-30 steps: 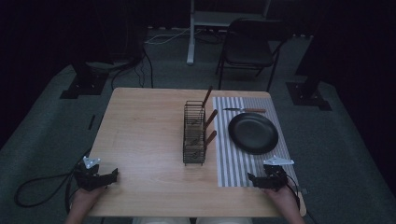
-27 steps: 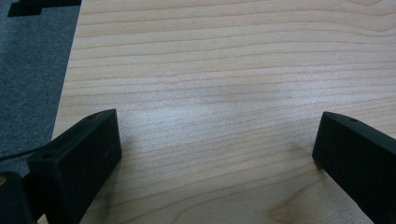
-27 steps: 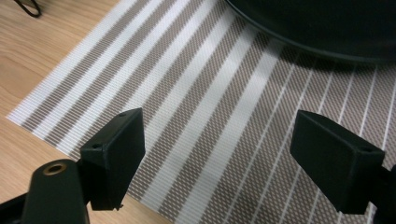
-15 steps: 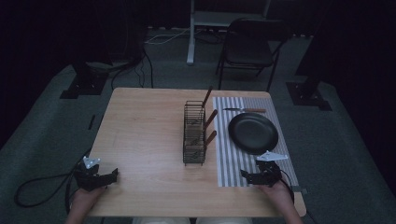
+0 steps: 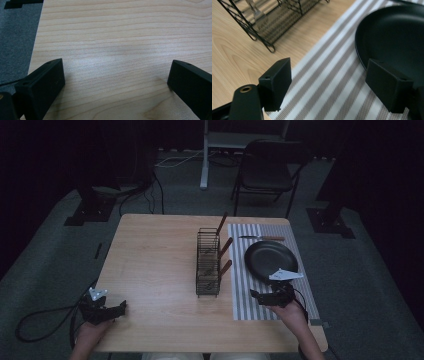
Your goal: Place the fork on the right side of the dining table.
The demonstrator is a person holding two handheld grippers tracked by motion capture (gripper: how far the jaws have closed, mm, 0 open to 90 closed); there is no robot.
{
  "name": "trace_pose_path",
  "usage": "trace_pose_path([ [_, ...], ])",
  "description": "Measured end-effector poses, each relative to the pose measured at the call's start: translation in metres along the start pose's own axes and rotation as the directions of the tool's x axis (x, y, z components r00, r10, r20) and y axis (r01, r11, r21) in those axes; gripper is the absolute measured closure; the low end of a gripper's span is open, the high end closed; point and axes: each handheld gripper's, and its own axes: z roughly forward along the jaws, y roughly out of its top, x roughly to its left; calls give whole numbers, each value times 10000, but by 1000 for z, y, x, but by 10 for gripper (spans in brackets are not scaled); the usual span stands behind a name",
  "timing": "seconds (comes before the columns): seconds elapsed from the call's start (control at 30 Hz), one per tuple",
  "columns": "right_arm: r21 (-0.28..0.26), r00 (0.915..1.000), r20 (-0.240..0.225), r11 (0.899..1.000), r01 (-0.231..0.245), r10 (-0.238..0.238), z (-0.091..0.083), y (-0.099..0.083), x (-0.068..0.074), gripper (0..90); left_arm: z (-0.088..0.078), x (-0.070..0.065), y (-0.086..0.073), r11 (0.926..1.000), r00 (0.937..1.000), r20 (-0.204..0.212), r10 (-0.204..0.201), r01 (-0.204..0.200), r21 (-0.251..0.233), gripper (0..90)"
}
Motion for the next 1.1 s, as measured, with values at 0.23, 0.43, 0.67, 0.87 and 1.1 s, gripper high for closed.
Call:
trace_pose_path([
  [0.23,-131,9997,-69,9996,239,-240,4,17,2,216,0,0,0,10000,10000,-1,-1,1,2,16],
  [0.43,-247,9994,-204,9994,257,-262,8,30,2,226,0,0,0,10000,10000,0,0,0,0,16],
  [0.67,-374,9993,-201,9989,294,-301,12,43,1,243,0,0,0,10000,10000,0,0,0,-2,16],
  [0.87,-516,9992,-209,9982,316,-327,12,57,2,260,0,0,0,10000,10000,0,0,0,-2,16],
  [1.1,-645,9987,-223,9970,437,-452,15,75,5,285,0,0,0,10000,10000,-1,1,-1,4,16],
])
